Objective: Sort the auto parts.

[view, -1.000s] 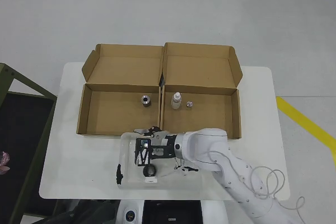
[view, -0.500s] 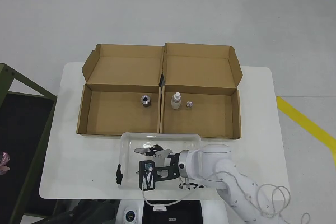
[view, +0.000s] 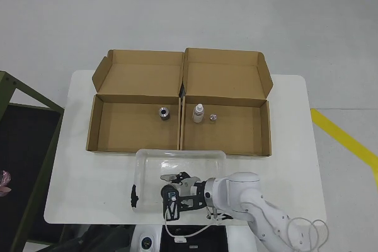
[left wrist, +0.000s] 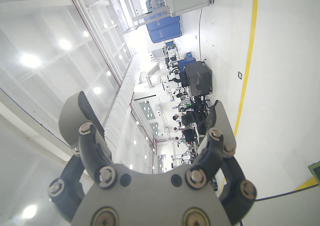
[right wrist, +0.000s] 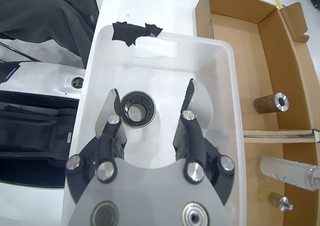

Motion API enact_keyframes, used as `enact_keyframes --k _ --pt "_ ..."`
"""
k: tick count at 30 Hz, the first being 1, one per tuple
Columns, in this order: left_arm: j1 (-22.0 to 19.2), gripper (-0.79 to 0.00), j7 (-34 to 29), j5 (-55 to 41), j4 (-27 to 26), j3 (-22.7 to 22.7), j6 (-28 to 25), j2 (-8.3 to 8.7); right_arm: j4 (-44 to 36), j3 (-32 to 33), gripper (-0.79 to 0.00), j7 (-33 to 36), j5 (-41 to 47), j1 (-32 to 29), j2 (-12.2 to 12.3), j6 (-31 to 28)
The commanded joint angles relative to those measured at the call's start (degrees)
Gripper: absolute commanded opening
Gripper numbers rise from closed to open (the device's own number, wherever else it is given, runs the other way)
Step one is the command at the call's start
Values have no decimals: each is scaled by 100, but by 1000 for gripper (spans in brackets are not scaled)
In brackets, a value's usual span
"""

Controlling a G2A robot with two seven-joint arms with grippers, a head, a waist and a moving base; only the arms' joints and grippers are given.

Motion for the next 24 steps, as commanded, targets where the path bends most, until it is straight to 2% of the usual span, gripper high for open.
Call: enact_keyframes --k 1,24 --pt "0 0 0 0 0 0 0 0 47 -22 -311 -62 -26 -1 12 2" --pt "0 0 0 0 0 0 0 0 914 -497 -277 -163 -90 481 -7 316"
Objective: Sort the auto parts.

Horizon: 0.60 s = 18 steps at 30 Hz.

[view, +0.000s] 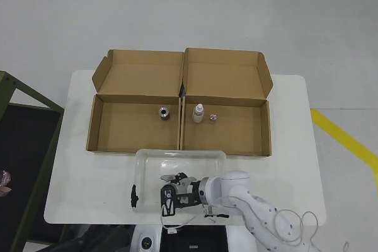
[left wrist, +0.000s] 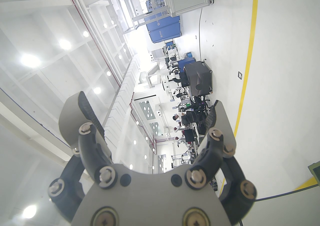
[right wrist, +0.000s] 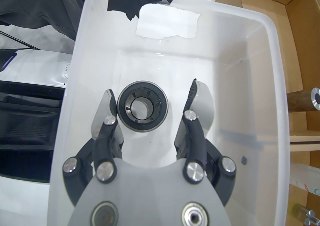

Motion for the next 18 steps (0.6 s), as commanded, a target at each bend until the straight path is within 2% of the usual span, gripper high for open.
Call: enact_keyframes --k 1,8,12,15,18 --pt "0 0 0 0 0 0 0 0 108 -42 -283 8 17 62 -10 32" --pt "0 0 0 0 0 0 0 0 347 -255 -317 15 133 305 -69 104" --pt "0 0 0 0 0 0 0 0 466 -350 -372 14 254 428 -104 141" --pt "0 0 0 0 0 0 0 0 536 -409 -477 -2 367 528 -132 170" --pt "0 0 0 0 0 0 0 0 594 -454 -616 -13 484 634 -161 218"
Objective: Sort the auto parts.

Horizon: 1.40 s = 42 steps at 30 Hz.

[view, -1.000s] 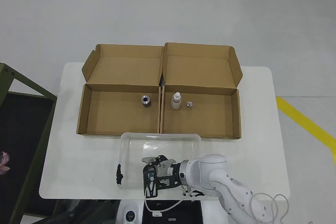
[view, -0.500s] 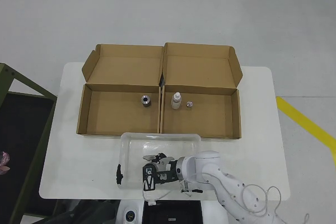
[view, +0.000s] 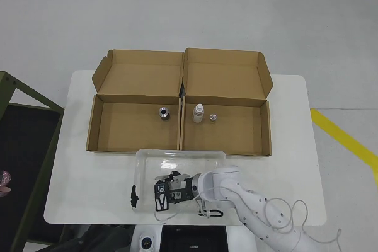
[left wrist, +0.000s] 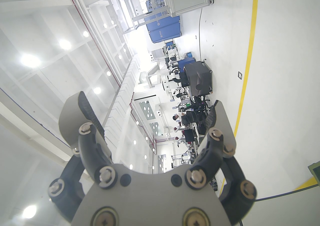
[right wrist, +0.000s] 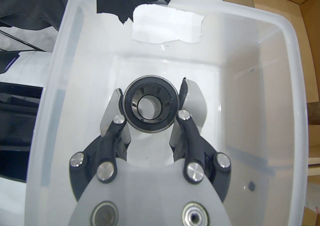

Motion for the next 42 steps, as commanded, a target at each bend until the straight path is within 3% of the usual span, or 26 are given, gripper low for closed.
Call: enact_keyframes --k 1,3,27,42 --pt "0 0 0 0 0 0 0 0 32 -21 -659 -19 89 72 -19 32" --pt "0 0 0 0 0 0 0 0 28 -31 -785 -47 186 133 -33 45" --pt "0 0 0 0 0 0 0 0 -415 279 -785 -61 959 768 -80 280" --pt "0 0 0 0 0 0 0 0 2 325 -785 -144 1312 1423 -209 727"
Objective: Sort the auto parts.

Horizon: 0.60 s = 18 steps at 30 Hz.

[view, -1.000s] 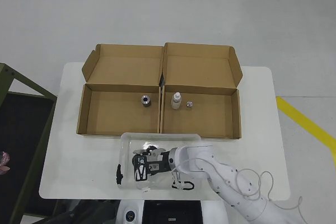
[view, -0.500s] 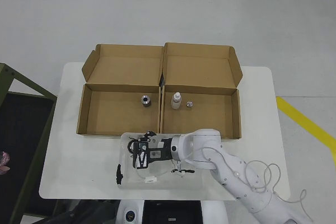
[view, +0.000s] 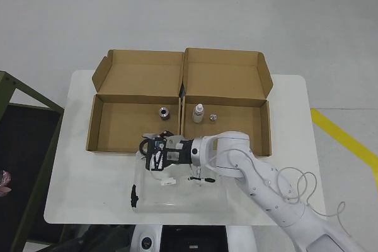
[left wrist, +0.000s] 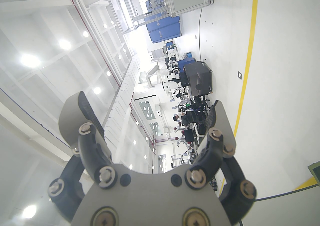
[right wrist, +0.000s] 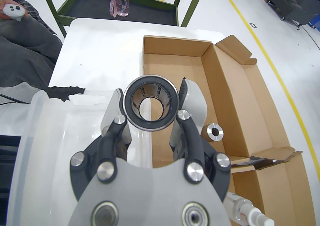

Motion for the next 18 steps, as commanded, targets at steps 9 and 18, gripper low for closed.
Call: enact_keyframes --k 9,18 --pt "0 0 0 0 0 0 0 0 600 2 -785 -59 102 452 -92 197" --pt "0 0 0 0 0 0 0 0 1243 -117 -785 -127 243 744 -201 375"
